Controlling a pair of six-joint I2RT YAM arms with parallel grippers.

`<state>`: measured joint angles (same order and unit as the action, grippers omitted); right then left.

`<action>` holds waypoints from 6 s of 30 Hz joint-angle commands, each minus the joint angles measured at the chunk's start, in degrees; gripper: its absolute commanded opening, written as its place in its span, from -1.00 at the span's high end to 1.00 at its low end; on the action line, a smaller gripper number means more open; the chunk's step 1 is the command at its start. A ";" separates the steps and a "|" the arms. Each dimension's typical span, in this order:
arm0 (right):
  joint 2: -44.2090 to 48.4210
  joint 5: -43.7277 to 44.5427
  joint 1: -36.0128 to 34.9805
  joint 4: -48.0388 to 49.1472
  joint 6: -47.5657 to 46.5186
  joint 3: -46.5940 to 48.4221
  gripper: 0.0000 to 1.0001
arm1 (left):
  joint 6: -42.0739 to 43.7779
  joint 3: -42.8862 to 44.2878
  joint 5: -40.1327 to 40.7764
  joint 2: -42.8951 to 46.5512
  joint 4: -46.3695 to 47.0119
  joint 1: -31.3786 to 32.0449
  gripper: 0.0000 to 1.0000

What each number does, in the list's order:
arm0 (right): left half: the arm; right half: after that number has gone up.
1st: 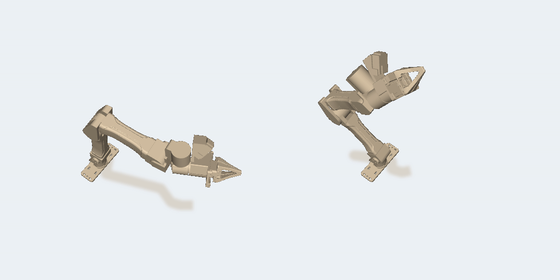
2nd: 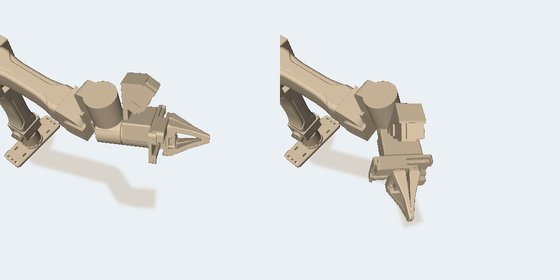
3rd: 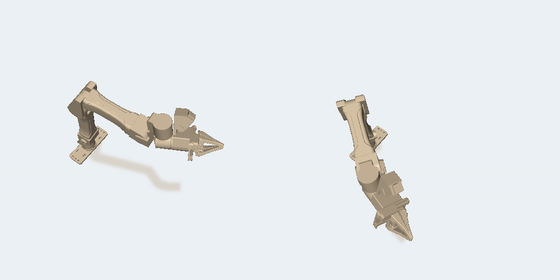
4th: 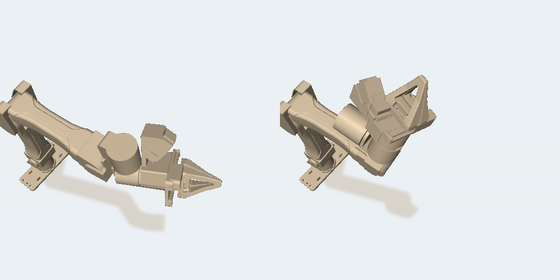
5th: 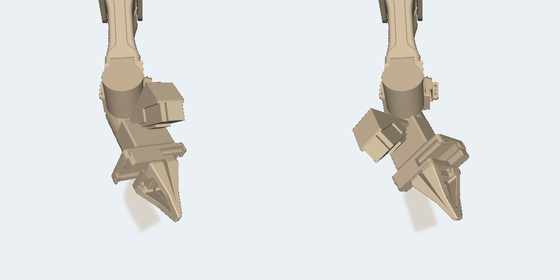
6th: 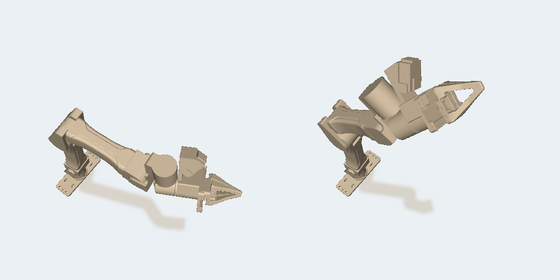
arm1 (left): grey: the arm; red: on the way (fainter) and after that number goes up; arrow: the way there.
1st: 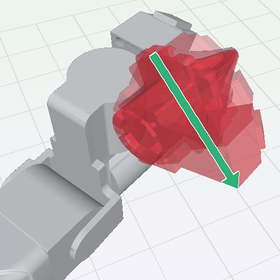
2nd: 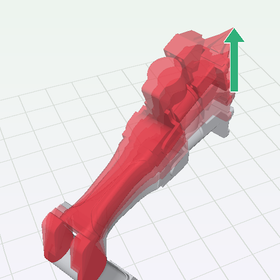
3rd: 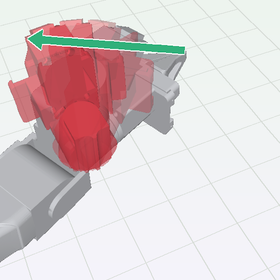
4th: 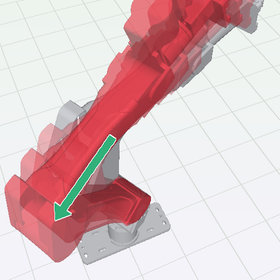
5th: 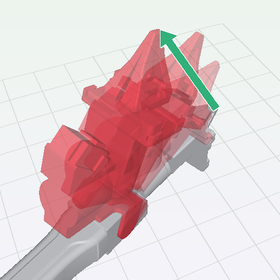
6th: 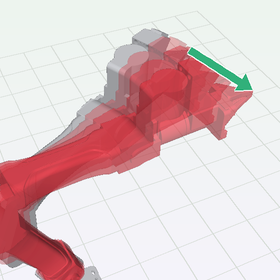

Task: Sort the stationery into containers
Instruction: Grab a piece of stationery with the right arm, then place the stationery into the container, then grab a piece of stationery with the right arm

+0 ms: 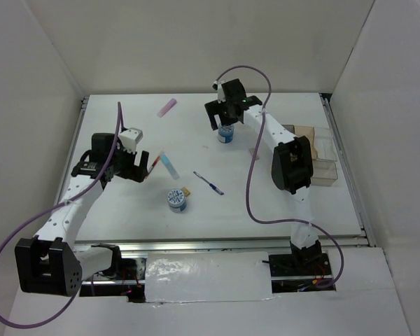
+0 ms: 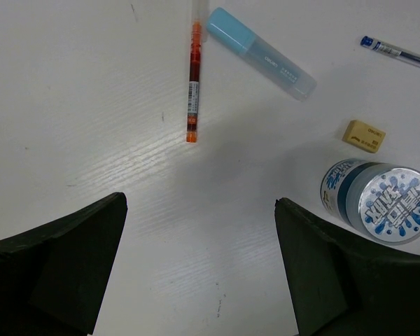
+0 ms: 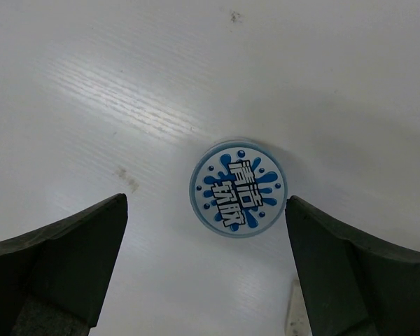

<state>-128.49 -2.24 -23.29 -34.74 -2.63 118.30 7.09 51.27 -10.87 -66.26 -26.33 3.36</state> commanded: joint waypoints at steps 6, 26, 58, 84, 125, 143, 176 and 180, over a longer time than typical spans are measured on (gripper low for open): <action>-2.91 5.84 -0.35 1.43 -0.79 2.11 -1.00 | -0.33 -0.20 -2.40 0.60 1.63 -1.07 -0.99; -8.80 3.30 2.19 0.73 -0.79 5.63 -0.61 | 0.11 -0.64 -2.84 -1.24 2.68 -2.04 -0.99; 35.94 9.27 32.24 -5.68 2.28 -26.02 1.00 | 0.91 4.37 -7.41 0.34 -0.13 -3.18 -0.99; 16.96 29.05 37.53 0.19 20.30 -17.40 1.00 | -0.59 2.52 -9.43 -1.59 3.48 -3.18 -0.98; 7.45 24.39 36.30 1.60 18.54 -7.81 1.00 | -0.24 1.47 -11.54 -7.31 5.76 -5.47 -0.99; 6.41 22.55 34.98 -0.15 18.37 -6.59 0.04 | 0.29 0.76 -12.06 -6.69 5.50 -6.26 -0.99; 36.01 -17.69 20.86 -2.14 -10.89 -21.61 -0.86 | 0.55 2.88 -18.56 0.43 1.37 -11.34 -0.99; 38.83 -21.32 6.53 -7.53 -15.03 -23.90 -1.00 | 0.73 3.23 -21.29 1.31 0.14 -12.49 -0.99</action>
<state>-91.13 -14.85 -9.91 -36.05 -10.41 97.01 7.35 52.40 -27.33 -66.46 -25.17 -8.58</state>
